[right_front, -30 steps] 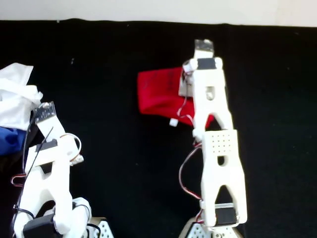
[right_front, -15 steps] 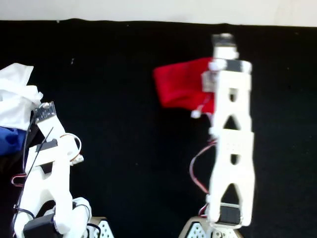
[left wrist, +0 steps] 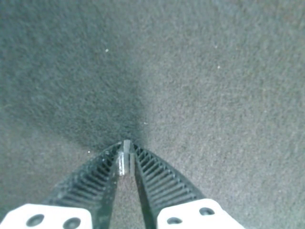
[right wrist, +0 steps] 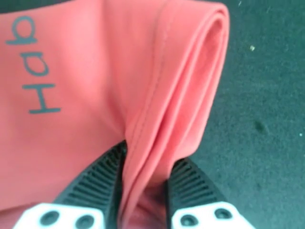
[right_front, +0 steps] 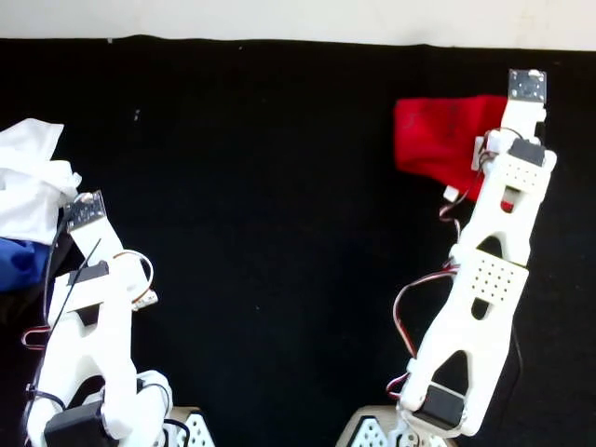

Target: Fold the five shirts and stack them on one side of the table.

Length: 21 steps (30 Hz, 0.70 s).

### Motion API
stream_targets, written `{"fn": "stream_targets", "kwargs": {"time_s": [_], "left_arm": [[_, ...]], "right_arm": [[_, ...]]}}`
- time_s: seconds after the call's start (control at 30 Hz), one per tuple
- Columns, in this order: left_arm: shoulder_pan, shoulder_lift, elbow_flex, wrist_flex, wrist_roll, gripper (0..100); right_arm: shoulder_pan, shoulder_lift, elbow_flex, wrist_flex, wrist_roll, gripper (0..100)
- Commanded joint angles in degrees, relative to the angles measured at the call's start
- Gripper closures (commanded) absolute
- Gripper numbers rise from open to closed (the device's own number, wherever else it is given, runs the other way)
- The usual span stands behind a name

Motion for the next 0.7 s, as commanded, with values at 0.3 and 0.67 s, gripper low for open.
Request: {"fn": "stream_targets", "kwargs": {"time_s": [0.3,0.67], "left_arm": [[0.22,-0.40,0.13,-1.23,-0.18,99],[-0.04,-7.16,-17.01,19.78,-0.09,99]], "right_arm": [[0.40,-6.11,-8.04,10.15,0.26,65.9],[-2.42,-15.96,-18.42,27.47,0.18,67.7]]}}
